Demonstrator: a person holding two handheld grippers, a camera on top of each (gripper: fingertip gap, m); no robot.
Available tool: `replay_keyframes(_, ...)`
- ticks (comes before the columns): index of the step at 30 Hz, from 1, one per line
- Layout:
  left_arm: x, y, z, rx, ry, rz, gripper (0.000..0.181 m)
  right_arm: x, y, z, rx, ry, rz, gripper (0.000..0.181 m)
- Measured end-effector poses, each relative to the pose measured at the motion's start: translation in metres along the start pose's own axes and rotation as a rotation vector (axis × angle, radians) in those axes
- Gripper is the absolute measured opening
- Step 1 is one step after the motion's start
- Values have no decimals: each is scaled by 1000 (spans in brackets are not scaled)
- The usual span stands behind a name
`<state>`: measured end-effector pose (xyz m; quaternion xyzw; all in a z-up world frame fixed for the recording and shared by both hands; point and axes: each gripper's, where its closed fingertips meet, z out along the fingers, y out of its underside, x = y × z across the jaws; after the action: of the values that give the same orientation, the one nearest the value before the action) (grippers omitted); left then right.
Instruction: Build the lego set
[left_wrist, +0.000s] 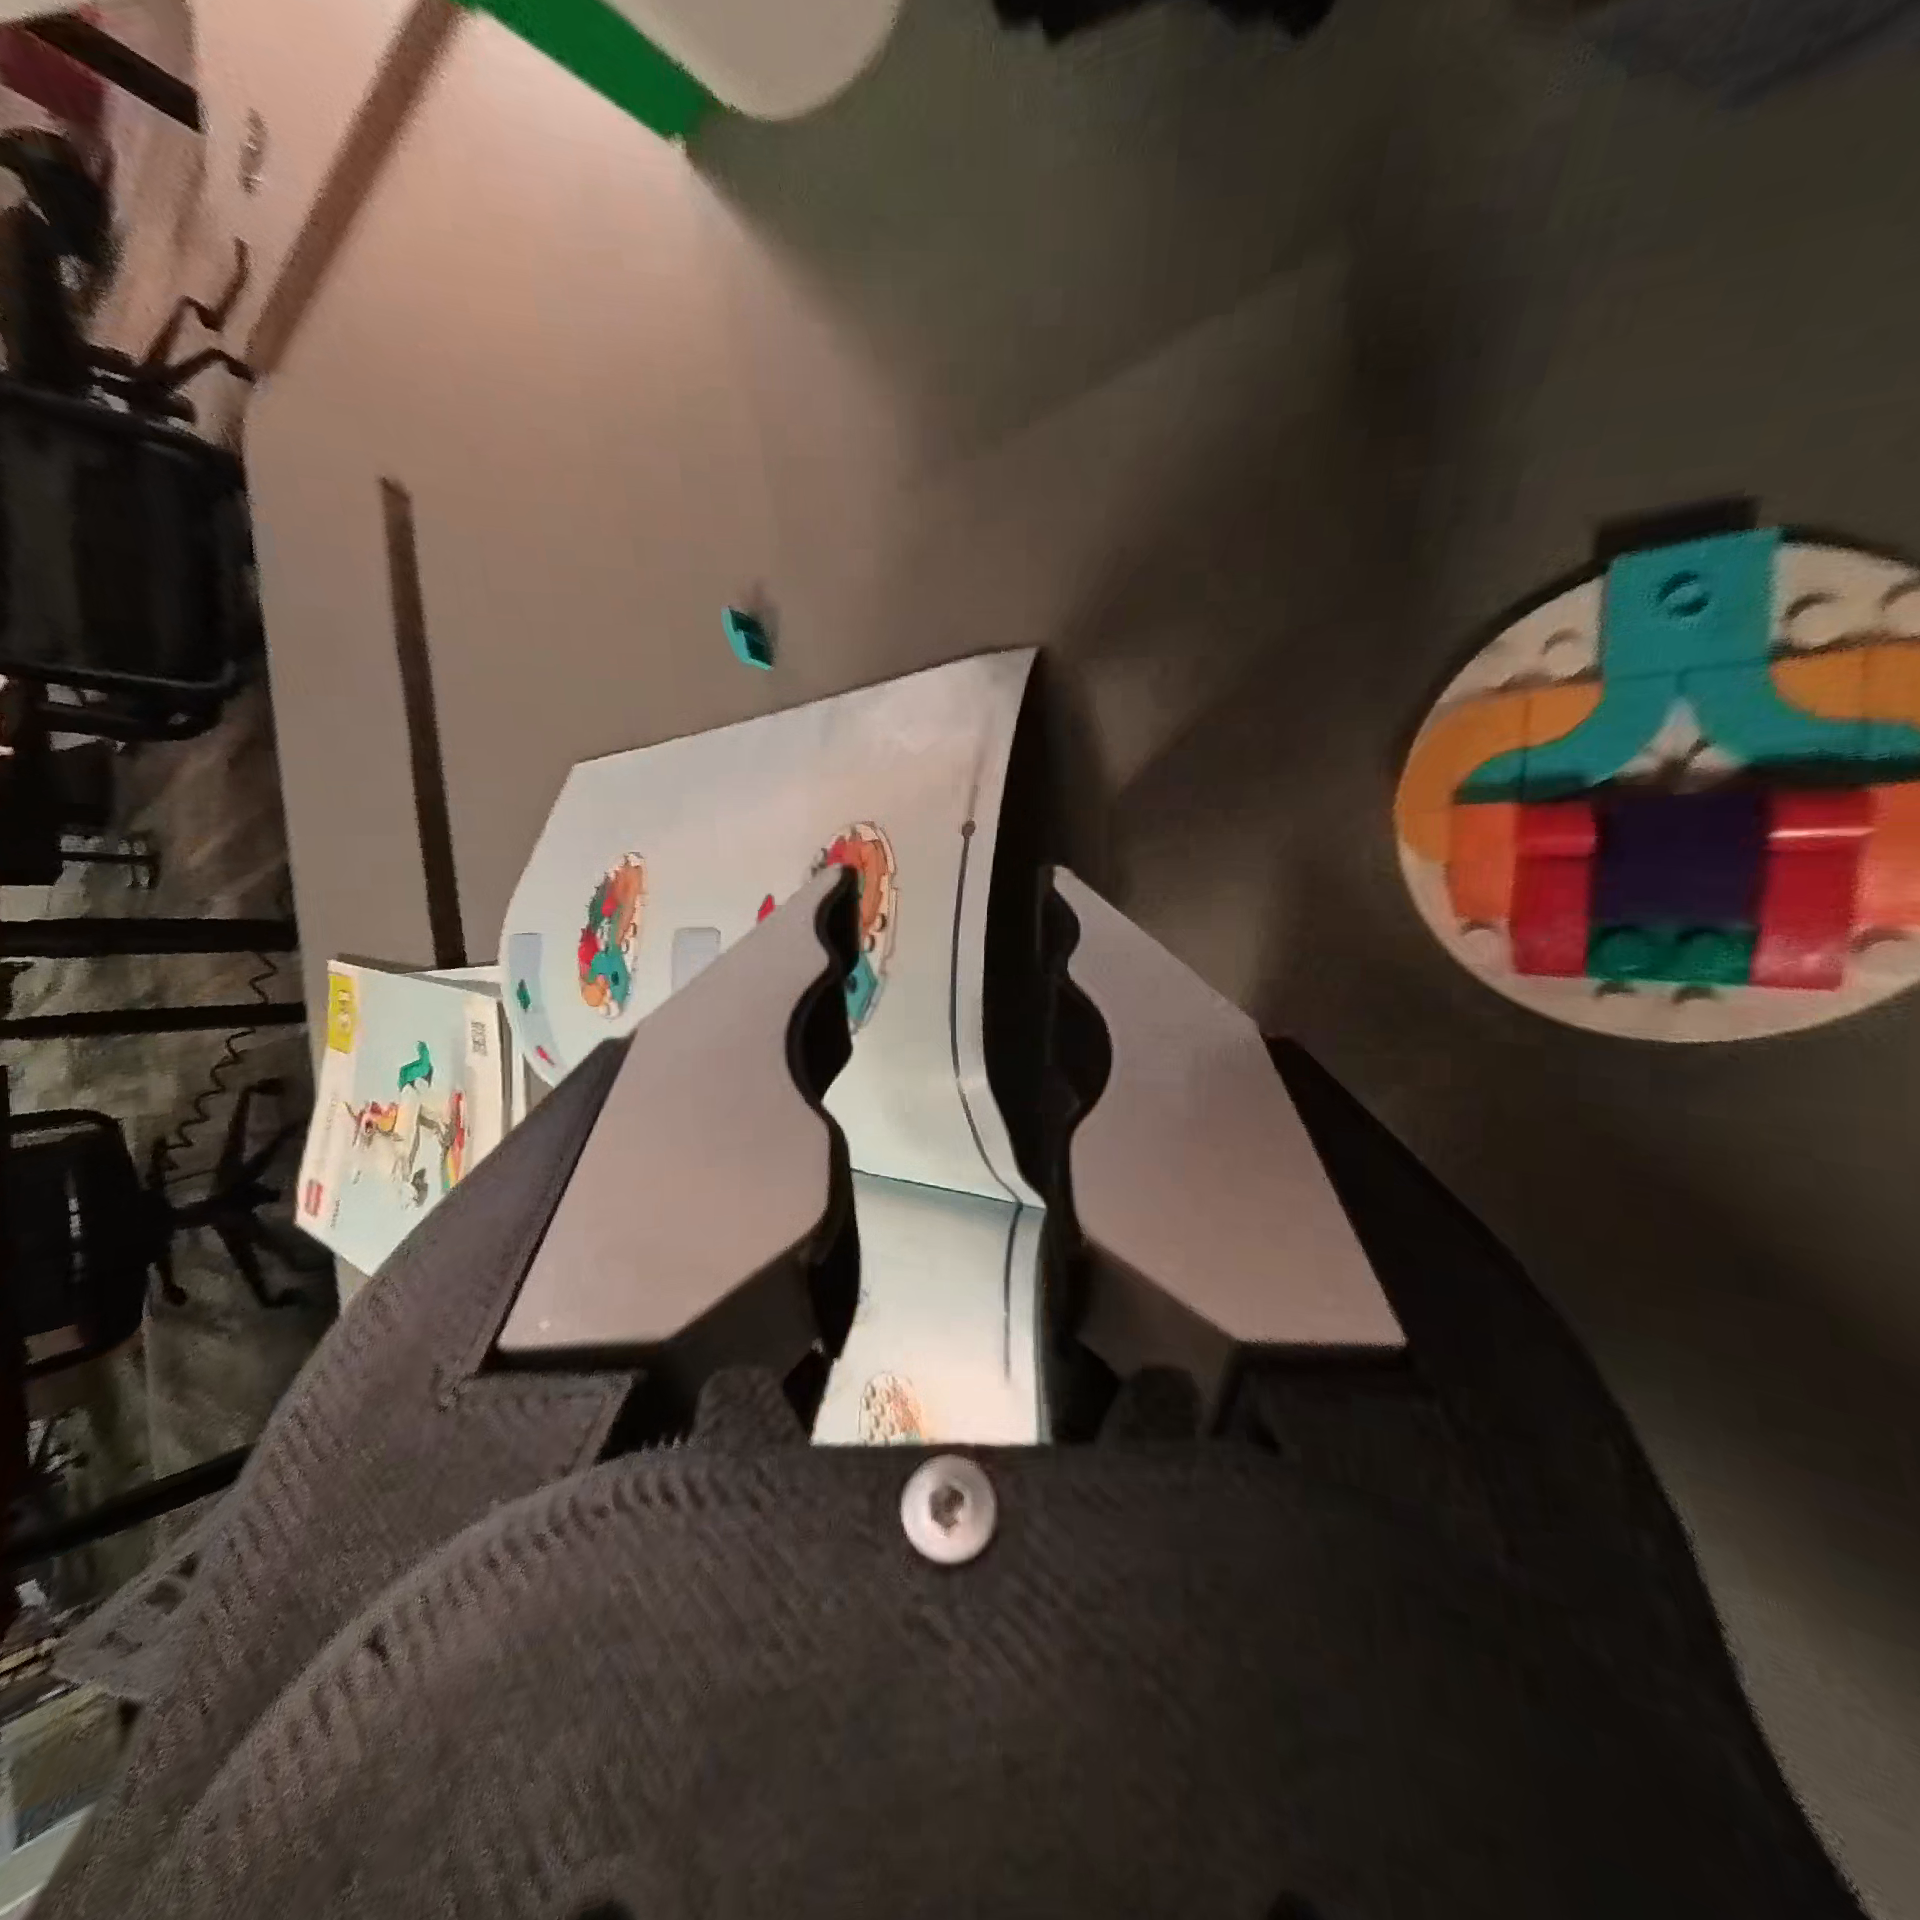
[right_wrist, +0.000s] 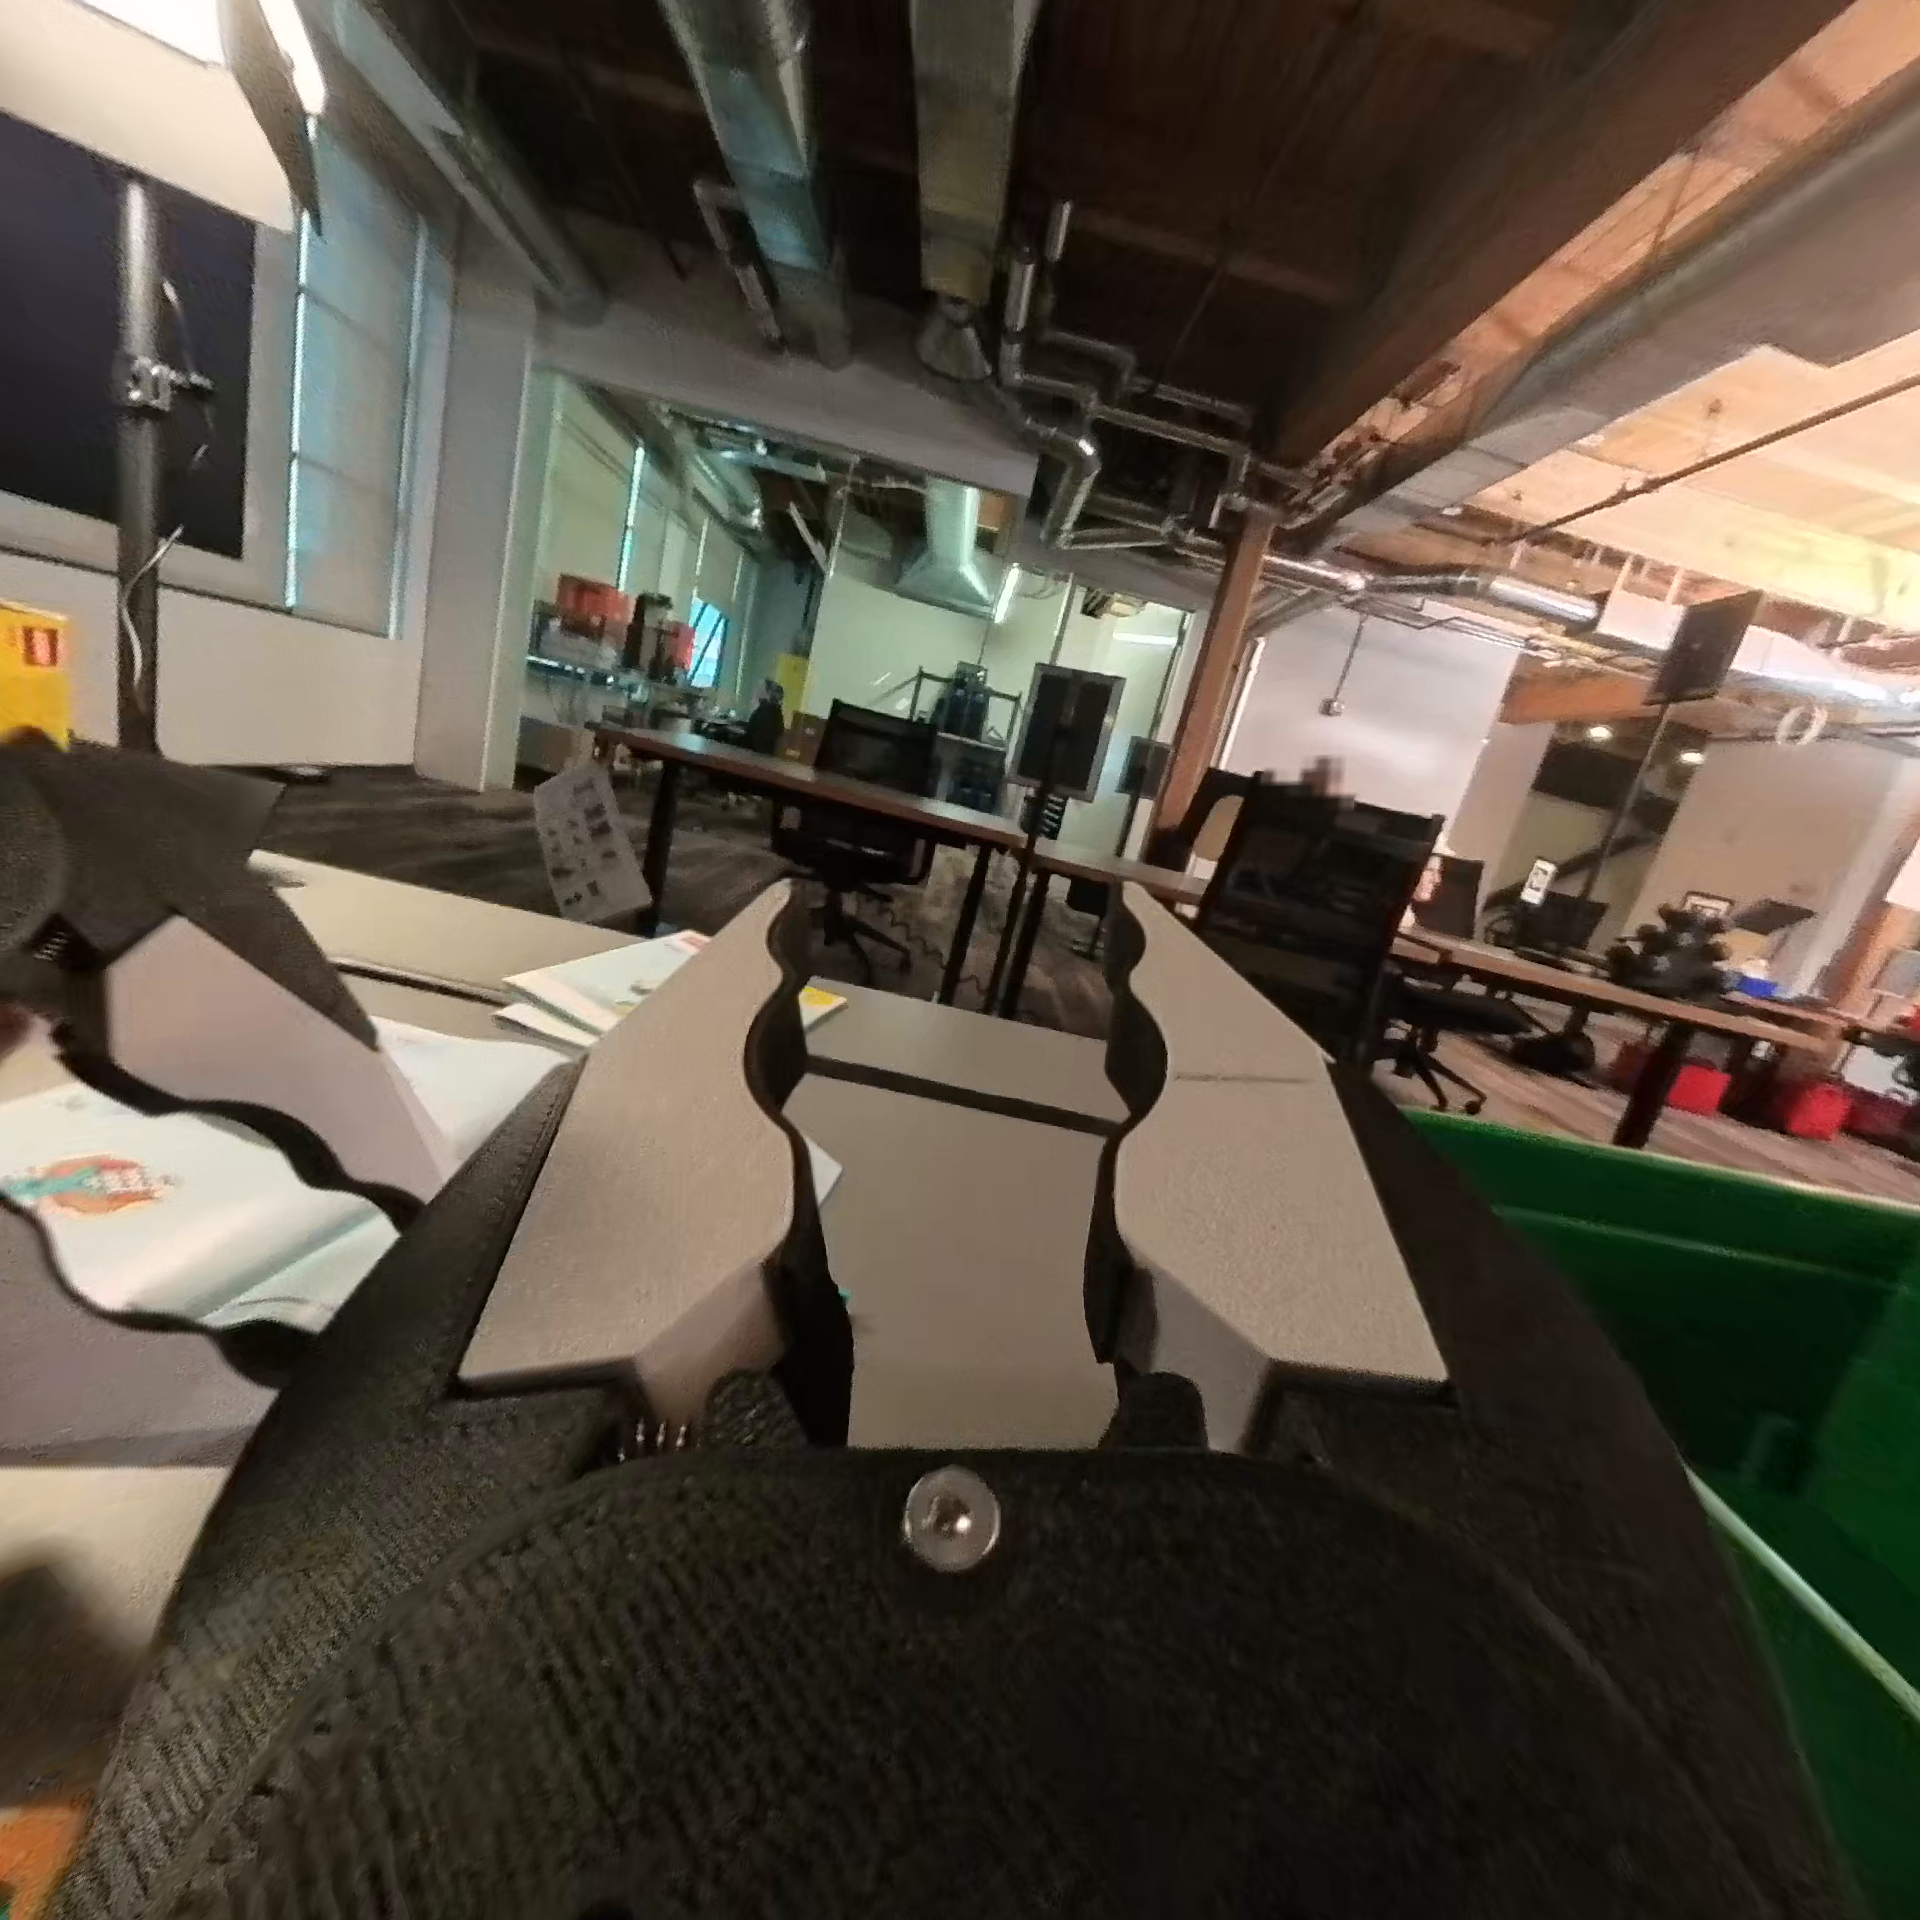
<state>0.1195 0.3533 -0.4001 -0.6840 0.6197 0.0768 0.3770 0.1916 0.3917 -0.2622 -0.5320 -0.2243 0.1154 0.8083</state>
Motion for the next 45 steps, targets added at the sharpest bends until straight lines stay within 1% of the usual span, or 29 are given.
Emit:
replay_keyframes(2,1,5,6,-9,8,3,22,-3,-1,-1,8,-12,-18,53)
replay_keyframes(5,-3,12,5,-20,-38,-13,0,-6,-1,-2,2,-29,-23,50)
replay_keyframes(7,-5,16,1,-14,-58,-70,0,-6,2,-2,-13,-32,-15,50)
replay_keyframes(10,-10,12,-10,118,-68,-286,0,-15,6,-1,-36,-89,-6,47)
replay_keyframes(13,-23,8,-29,322,-55,-573,0,-43,16,-2,-96,-263,0,48)
replay_keyframes(15,-31,10,-41,424,-63,-665,0,-66,27,-6,-151,-391,-71,48)
replay_keyframes(17,-33,12,-50,496,-60,-694,0,-82,26,-9,-126,-430,-213,47)
replay_keyframes(19,-33,15,-56,533,-83,-675,0,-98,24,-14,-94,-485,-310,45)
replay_keyframes(21,-33,17,-59,539,-119,-641,0,-109,23,-17,-81,-532,-341,45)
replay_keyframes(25,-30,15,-63,540,-141,-537,0,-109,20,-16,-65,-518,-345,54)
replay_keyframes(27,-31,15,-64,520,-178,-487,0,-112,20,-17,-61,-533,-344,52)
replay_keyframes(29,-32,15,-66,516,-210,-461,0,-117,22,-19,-65,-560,-361,45)
replay_keyframes(30,-33,15,-67,517,-229,-450,0,-119,24,-19,-72,-572,-366,45)
replay_keyframes(33,-33,16,-67,509,-243,-420,0,-118,21,-17,-49,-546,-383,53)
replay_keyframes(39,-37,18,-71,496,-303,-369,0,-127,26,-21,-66,-600,-409,41)
replay_keyframes(42,-35,18,-71,491,-290,-350,0,-117,13,-16,5,-508,-429,51)
replay_keyframes(45,-33,15,-73,500,-302,-317,0,-125,23,-17,-37,-560,-437,51)
